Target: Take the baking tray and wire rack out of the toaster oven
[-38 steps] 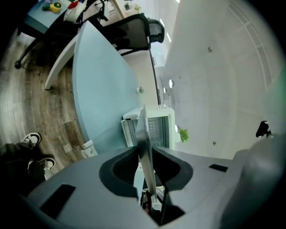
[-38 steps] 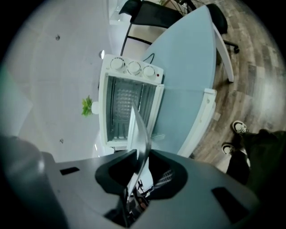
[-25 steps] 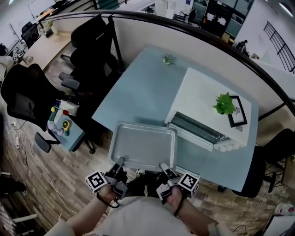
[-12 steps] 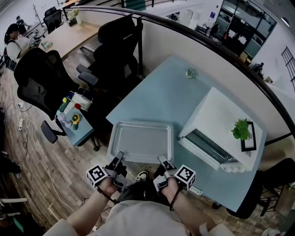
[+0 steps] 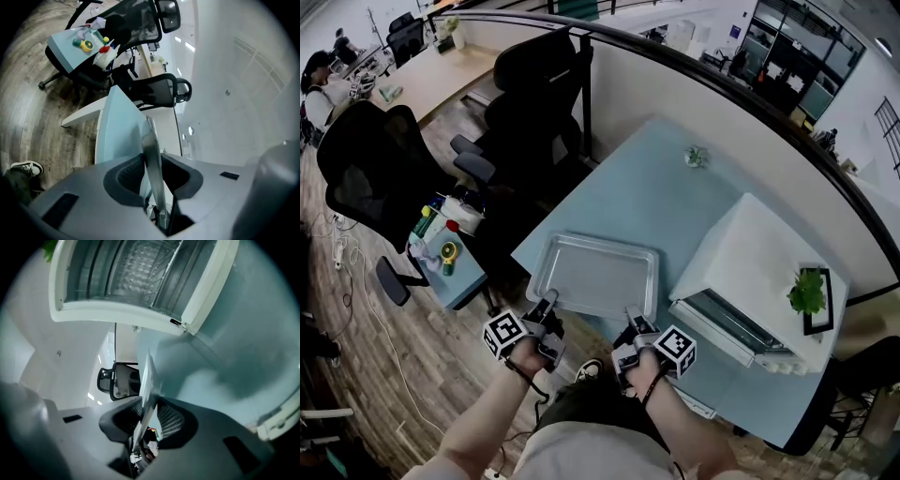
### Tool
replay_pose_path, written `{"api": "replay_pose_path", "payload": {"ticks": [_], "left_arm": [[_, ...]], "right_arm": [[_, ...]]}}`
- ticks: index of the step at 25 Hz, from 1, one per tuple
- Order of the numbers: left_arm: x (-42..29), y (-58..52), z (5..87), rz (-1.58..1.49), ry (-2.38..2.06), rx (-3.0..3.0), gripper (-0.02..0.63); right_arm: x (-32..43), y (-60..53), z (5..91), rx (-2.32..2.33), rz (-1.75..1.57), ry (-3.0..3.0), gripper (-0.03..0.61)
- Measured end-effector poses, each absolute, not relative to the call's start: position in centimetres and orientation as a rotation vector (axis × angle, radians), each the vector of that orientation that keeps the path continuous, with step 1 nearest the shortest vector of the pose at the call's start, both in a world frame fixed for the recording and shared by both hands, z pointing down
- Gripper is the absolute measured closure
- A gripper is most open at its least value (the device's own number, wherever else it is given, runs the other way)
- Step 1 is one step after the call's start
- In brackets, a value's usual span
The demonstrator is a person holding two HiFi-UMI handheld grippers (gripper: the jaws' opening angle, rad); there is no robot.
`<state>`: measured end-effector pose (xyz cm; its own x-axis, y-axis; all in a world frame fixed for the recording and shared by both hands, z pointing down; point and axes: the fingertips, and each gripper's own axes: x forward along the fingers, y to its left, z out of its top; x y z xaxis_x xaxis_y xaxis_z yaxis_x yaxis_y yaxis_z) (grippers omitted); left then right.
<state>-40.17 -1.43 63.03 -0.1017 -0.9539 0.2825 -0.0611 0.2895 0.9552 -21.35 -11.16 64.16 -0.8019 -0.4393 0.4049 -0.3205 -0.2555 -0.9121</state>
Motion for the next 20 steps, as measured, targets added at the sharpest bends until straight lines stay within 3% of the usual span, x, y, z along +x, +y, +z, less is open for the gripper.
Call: {"api": "replay_pose_path", "payload": {"ticks": [14,19,20], "left_arm": [[-44.2,-7.2,69.6,-0.992,-1.493,0.93,0.519],[-45.4,-9.2,71.1,-0.899,-1.536,0.892,0.531],[-45.6,-9.4,71.2,-0.902,-1.547,0.877,0.534]], "right_arm": [[-24.9,-16.3,70.0,-0.99,-2.234,1.954,0.468],[-25.9,-17.6,70.1,-0.993,-2.161,2.026,0.3],[-25.9,-17.5,70.2,-1.016,-2.151,2.063,0.301]]}}
